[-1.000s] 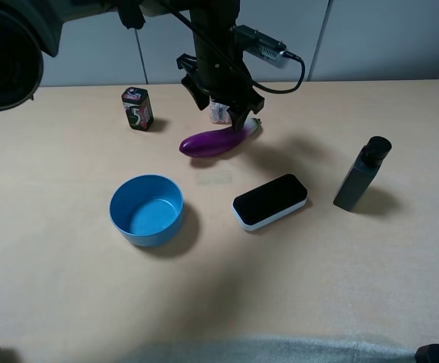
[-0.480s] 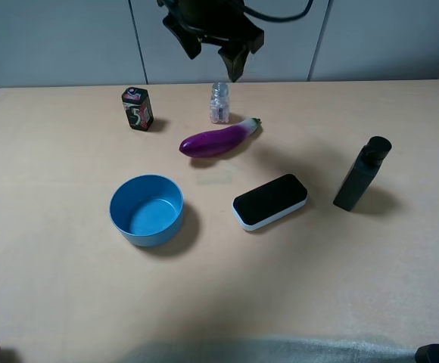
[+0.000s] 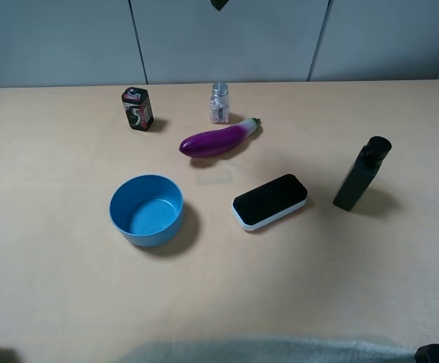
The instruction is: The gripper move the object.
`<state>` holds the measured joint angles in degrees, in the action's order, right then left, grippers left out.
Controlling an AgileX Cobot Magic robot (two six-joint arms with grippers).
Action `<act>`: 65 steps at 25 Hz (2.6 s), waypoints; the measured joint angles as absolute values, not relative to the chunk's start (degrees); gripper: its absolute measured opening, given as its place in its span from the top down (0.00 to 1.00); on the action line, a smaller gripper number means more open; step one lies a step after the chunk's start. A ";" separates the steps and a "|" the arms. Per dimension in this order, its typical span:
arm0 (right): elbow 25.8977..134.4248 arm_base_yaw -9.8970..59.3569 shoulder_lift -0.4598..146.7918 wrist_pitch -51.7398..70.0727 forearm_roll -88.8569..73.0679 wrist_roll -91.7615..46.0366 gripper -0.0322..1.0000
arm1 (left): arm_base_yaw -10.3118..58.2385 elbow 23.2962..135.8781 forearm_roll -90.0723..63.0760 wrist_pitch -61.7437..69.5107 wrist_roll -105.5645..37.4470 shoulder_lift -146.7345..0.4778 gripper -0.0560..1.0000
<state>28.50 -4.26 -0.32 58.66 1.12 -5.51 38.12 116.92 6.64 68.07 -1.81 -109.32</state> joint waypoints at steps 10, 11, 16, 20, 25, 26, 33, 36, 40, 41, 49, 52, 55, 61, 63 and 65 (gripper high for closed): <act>28.50 -4.26 -0.32 58.66 1.12 -5.51 0.30 | 26.38 87.13 6.40 68.07 -1.81 -82.66 0.17; 28.50 -4.26 -0.32 58.66 1.12 -5.51 0.30 | 24.28 83.70 6.40 68.07 -1.81 -79.05 0.17; 28.50 -4.26 -0.32 58.66 1.12 -5.51 0.30 | 12.92 67.66 7.09 68.12 -2.33 -60.81 0.17; 28.50 -4.26 -0.32 58.66 1.12 -5.51 0.30 | 8.62 56.06 7.09 68.12 -2.33 -46.24 0.17; 28.50 -4.26 -0.32 58.66 1.12 -5.51 0.30 | 6.45 45.44 6.93 68.12 -2.46 -29.49 0.17; 28.50 -4.26 -0.32 58.66 1.12 -5.51 0.30 | 6.36 44.09 6.90 68.12 -2.46 -27.60 0.17; 28.50 -4.26 -0.32 58.66 1.12 -5.51 0.30 | 6.19 35.80 6.65 66.55 -2.25 -13.94 0.17; 28.50 -4.26 -0.32 58.66 1.12 -5.51 0.30 | 5.11 33.53 6.17 65.42 -1.77 -9.97 0.17; 28.50 -4.26 -0.32 58.66 1.12 -5.51 0.30 | 2.47 30.35 5.33 64.68 -1.66 -6.21 0.17; 28.50 -4.26 -0.32 58.66 1.12 -5.51 0.30 | 2.00 30.10 5.28 64.53 -1.66 -5.48 0.17; 28.50 -4.26 -0.32 58.66 1.12 -5.51 0.30 | -1.27 28.39 3.16 61.21 -1.90 0.18 0.17; 28.50 -4.26 -0.32 58.66 1.12 -5.51 0.30 | -2.01 28.39 2.68 61.00 -2.68 0.43 0.17; 28.50 -4.26 -0.32 58.66 1.12 -5.51 0.30 | -2.08 28.39 2.40 60.94 -2.93 0.43 0.17; 28.50 -4.26 -0.32 58.66 1.12 -5.51 0.30 | -2.08 28.39 3.47 60.67 -3.18 0.43 0.17; 28.50 -4.26 -0.32 58.66 1.12 -5.51 0.30 | -2.08 28.39 3.67 60.61 -3.18 0.43 0.17; 28.50 -4.26 -0.32 58.66 1.12 -5.51 0.30 | -2.08 28.39 3.73 60.54 -3.18 0.43 0.17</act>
<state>28.50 -4.26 -0.32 58.66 1.12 -5.51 -2.08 28.39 3.73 60.54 -3.18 0.43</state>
